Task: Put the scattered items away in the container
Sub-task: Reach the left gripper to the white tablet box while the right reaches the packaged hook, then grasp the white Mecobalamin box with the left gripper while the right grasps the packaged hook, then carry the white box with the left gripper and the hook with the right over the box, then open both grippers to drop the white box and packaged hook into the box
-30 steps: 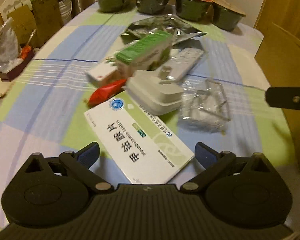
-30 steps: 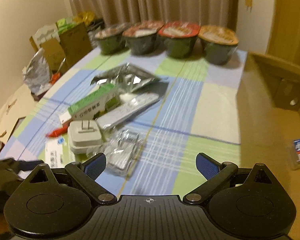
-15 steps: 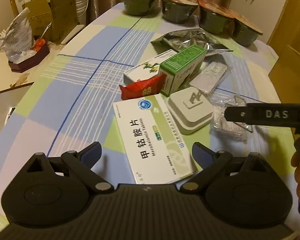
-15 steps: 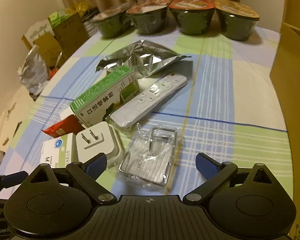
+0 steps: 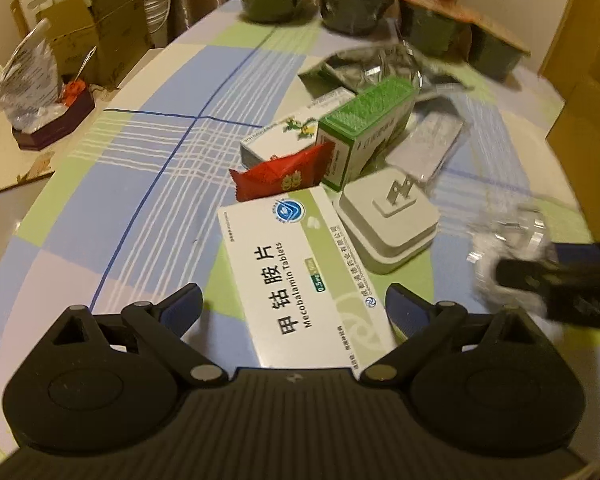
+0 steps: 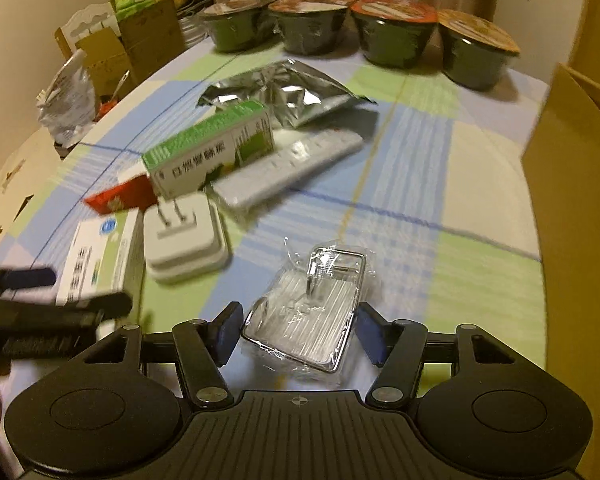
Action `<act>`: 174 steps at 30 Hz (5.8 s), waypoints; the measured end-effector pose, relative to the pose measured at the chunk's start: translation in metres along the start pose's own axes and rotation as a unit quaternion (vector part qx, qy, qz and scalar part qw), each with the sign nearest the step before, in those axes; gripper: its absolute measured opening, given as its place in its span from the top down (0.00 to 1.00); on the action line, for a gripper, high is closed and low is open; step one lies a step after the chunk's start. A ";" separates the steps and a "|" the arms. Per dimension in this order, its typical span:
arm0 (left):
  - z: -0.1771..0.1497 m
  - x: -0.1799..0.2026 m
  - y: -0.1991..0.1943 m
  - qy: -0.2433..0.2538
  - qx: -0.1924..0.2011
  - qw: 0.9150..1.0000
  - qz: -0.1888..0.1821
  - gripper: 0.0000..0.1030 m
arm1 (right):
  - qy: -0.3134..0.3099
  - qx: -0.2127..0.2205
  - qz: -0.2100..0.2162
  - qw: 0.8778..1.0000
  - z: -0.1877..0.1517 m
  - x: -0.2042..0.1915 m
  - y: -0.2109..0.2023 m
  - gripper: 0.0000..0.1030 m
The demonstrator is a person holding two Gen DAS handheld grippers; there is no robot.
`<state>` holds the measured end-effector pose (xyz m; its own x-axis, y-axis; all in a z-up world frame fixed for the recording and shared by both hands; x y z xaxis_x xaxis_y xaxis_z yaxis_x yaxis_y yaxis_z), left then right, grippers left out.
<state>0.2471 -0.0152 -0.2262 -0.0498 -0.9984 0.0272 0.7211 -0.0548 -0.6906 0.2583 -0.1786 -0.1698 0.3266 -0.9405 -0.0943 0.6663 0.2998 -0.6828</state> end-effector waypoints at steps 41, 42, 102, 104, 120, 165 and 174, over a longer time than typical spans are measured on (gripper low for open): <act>-0.030 0.055 -0.024 0.111 -0.061 0.988 -0.086 0.35 | 0.033 -0.015 -0.034 0.999 -0.048 0.029 -0.044 0.38; -0.031 0.055 -0.025 0.108 -0.063 0.988 -0.092 0.35 | 0.032 -0.015 -0.033 0.999 -0.048 0.029 -0.046 0.38; 0.045 0.268 -0.192 0.197 0.072 0.946 -0.246 0.35 | 0.090 0.180 -0.157 0.967 -0.004 0.173 -0.280 0.38; 0.051 0.279 -0.190 0.195 0.076 0.945 -0.253 0.35 | 0.091 0.181 -0.161 0.966 -0.004 0.180 -0.281 0.38; 0.078 0.346 -0.149 0.182 0.078 0.937 -0.287 0.35 | 0.098 0.179 -0.172 0.964 0.007 0.225 -0.260 0.38; 0.093 0.360 -0.089 0.142 0.078 0.944 -0.289 0.32 | 0.109 0.144 -0.176 0.968 0.002 0.266 -0.208 0.38; 0.093 0.321 -0.094 0.114 0.081 0.954 -0.264 0.29 | 0.107 0.144 -0.167 0.970 0.004 0.259 -0.203 0.38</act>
<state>0.2274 -0.3324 -0.0854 -0.5706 -0.8034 0.1699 0.6507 -0.5686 -0.5033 0.2098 -0.4828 -0.0528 -0.0658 -0.9953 -0.0717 0.8803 -0.0241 -0.4738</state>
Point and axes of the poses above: each gripper's, at about its wrist camera, not at the fingertips, and y roughly the way its jaws point, x to its right, z to its top, the point moved 7 cm from there along y, roughly the way its jaws point, and after that the axes turned 13 degrees about x, right-handed, at the moved point
